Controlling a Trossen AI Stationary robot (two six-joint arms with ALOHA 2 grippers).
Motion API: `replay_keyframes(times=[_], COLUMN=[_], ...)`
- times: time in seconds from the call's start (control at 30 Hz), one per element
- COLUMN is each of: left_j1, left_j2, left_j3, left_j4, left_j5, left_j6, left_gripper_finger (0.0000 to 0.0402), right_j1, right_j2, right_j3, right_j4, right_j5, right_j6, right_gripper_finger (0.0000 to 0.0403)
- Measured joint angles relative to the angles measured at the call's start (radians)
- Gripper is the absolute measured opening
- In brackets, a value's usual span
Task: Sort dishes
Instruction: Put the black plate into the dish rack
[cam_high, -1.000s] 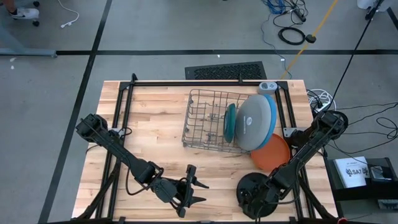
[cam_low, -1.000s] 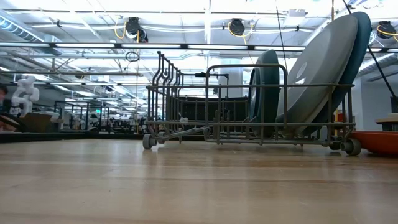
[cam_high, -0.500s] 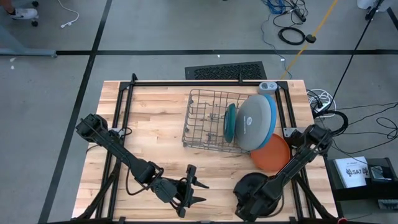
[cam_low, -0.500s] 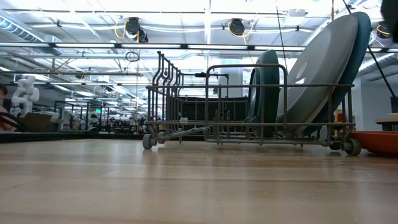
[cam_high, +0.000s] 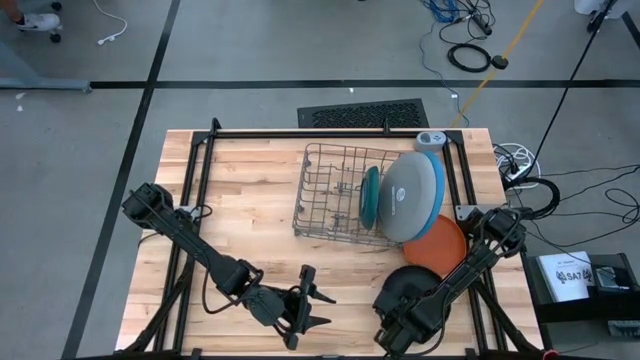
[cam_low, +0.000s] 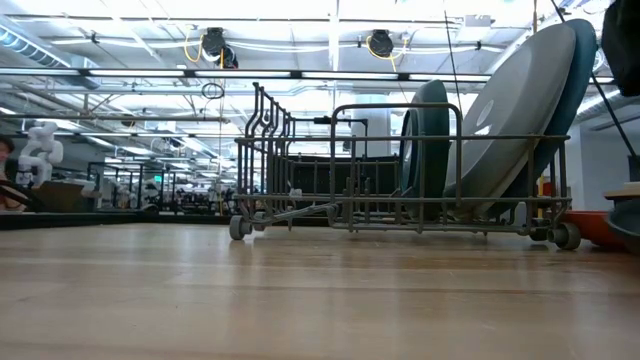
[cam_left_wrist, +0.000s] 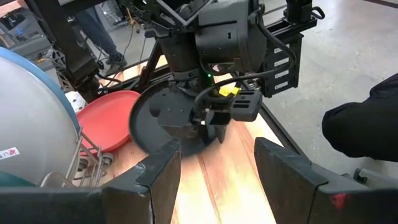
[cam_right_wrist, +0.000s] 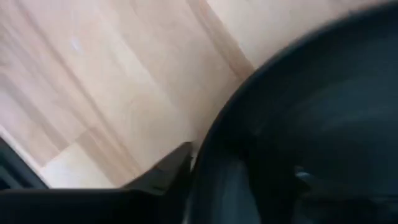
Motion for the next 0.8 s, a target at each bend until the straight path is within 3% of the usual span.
replay_keyframes(times=[0.13, 0.2, 0.43, 0.67, 0.8], left_j1=[0.0, 0.0, -0.013, -0.051, -0.076], left_j2=[0.0, 0.0, -0.001, -0.083, -0.152], left_j3=[0.0, 0.0, 0.0, 0.0, 0.0], left_j4=[0.0, -0.001, 0.0, 0.008, 0.003], left_j5=[0.0, 0.0, 0.005, -0.013, -0.063], left_j6=[0.0, 0.0, 0.002, 0.056, 0.093], left_gripper_finger=[0.0205, 0.0205, 0.0205, 0.0205, 0.0205], right_j1=[0.006, 0.009, 0.023, 0.04, 0.04], right_j2=[-0.011, -0.023, -0.116, -0.239, -0.29], right_j3=[0.0, -0.002, -0.004, -0.005, -0.006], right_j4=[0.001, 0.005, 0.103, 0.239, 0.351], right_j5=[-0.002, 0.003, 0.035, 0.267, 0.382], right_j6=[-0.022, -0.044, -0.104, -0.243, -0.407], right_gripper_finger=[0.0044, 0.0017, 0.0008, 0.0002, 0.0001])
